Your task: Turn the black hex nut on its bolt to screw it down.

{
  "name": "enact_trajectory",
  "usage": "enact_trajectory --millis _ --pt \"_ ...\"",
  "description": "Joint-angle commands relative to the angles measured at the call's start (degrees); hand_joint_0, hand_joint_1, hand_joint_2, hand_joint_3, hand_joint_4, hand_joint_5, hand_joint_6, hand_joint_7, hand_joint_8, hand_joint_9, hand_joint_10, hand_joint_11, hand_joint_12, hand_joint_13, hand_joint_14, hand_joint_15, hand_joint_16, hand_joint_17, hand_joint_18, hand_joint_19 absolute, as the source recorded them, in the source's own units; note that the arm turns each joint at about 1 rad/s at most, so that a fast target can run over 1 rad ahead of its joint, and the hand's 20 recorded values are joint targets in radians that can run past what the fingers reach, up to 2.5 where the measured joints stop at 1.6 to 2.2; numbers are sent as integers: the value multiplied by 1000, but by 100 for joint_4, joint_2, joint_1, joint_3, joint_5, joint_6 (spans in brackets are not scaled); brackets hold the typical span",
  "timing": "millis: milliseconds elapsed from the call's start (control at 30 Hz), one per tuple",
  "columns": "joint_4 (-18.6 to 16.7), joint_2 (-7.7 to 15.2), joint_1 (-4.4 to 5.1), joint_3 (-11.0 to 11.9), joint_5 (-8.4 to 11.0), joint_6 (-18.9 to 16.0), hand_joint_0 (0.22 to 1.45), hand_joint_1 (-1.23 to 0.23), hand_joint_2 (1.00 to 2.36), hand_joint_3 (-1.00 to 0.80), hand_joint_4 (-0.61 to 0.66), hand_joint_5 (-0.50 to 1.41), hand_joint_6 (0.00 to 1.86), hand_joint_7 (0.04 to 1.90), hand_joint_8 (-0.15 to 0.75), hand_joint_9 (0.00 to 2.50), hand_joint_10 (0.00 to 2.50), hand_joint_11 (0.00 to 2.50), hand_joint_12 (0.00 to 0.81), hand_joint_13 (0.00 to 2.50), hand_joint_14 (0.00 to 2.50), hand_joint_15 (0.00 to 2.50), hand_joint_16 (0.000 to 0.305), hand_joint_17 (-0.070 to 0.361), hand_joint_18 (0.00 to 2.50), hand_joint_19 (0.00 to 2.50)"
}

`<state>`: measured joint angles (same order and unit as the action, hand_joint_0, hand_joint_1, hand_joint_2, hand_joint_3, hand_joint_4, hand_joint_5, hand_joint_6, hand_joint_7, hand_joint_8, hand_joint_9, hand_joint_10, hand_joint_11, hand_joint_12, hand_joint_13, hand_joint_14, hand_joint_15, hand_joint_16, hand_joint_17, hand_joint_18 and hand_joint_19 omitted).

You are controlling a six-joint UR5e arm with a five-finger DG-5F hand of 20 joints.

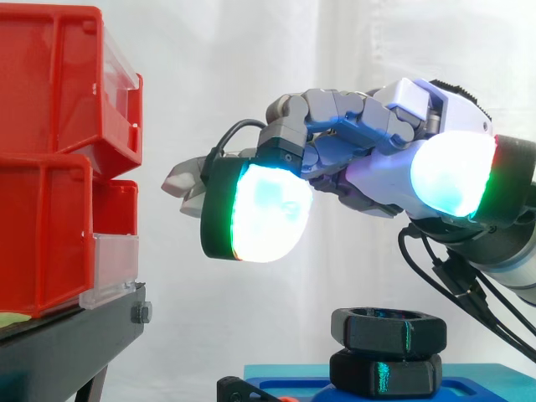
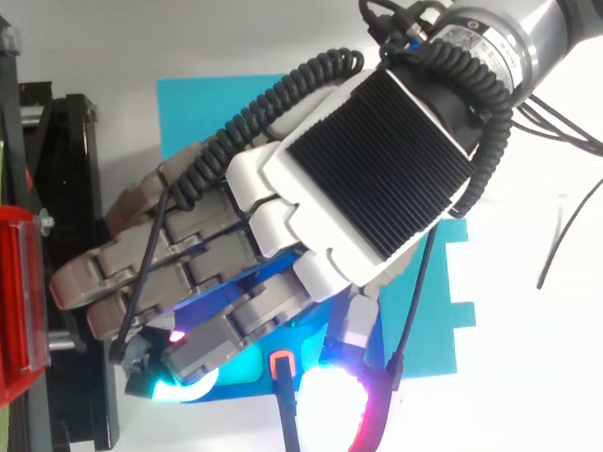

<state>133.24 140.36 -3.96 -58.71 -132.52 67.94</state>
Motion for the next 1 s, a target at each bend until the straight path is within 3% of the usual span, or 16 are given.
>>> enact_trajectory --millis 0,200,433,967 --pt "36 0 36 0 51 -9 496 -245 1000 -500 347 -89 501 1090 340 600 5 171 362 562 7 186 57 129 582 606" --pt "141 0 106 0 95 9 498 -250 1000 -500 347 -90 501 1089 340 605 4 166 361 562 7 186 57 129 583 607" --pt "264 9 168 0 367 0 500 -253 1000 -500 346 -91 501 1083 338 603 4 179 360 561 7 183 57 128 582 607" --pt "308 0 238 0 367 -9 501 -257 1000 -500 350 -94 501 1072 338 602 4 171 359 559 7 184 57 128 585 616"
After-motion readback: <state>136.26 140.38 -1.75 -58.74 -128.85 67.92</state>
